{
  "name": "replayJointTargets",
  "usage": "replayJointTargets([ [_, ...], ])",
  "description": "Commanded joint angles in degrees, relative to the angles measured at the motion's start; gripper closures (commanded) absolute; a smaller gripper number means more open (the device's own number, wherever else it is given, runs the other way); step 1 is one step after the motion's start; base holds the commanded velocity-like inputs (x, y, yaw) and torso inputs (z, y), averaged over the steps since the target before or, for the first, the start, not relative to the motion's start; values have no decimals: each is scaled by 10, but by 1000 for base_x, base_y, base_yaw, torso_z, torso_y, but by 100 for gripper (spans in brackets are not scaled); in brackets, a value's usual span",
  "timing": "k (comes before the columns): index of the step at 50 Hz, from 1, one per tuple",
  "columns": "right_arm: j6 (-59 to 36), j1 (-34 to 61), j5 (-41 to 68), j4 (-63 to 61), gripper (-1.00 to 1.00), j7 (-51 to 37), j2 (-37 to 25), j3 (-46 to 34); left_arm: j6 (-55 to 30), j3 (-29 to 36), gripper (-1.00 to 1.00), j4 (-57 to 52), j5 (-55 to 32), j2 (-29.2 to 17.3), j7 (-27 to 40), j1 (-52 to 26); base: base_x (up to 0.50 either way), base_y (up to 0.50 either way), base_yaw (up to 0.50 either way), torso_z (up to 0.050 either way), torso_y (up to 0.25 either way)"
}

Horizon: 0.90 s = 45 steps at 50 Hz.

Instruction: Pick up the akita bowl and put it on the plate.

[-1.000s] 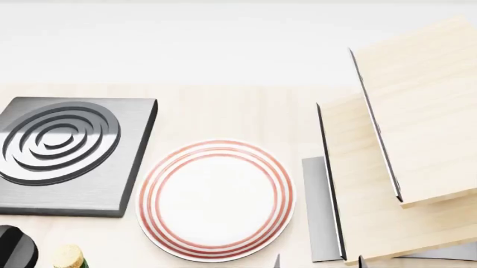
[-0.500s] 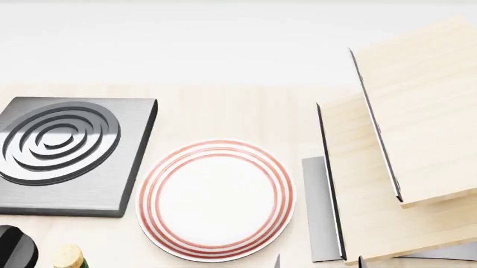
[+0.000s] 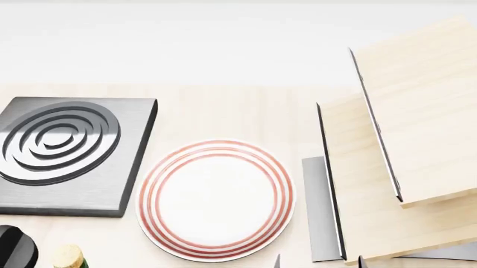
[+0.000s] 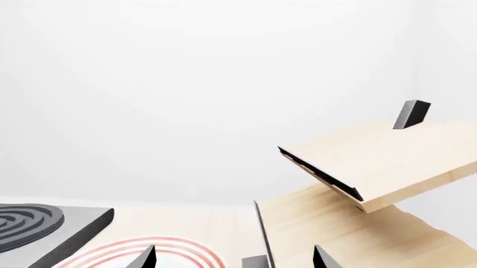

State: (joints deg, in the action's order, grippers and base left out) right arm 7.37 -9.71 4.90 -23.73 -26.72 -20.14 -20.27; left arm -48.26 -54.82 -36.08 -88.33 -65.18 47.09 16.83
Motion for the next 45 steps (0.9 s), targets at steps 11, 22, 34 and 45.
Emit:
replayJointTargets([
  [11, 7, 0, 2, 8, -100, -2, -2, -4, 176, 65, 100, -11, 69, 19, -25, -143, 0, 0, 0, 0, 0],
  [22, 7, 0, 3, 8, -100, -4, -3, -6, 283, 296, 100, 53, 52, -32, 13, -305, 0, 0, 0, 0, 0],
  [34, 4, 4, 6, 8, -100, -5, -6, -5, 251, 561, 100, 144, 54, 31, 29, -611, 0, 0, 0, 0, 0],
  [45, 7, 4, 8, 10, -100, -6, -8, -4, 210, 639, 100, 222, 65, 111, 23, -748, 0, 0, 0, 0, 0],
])
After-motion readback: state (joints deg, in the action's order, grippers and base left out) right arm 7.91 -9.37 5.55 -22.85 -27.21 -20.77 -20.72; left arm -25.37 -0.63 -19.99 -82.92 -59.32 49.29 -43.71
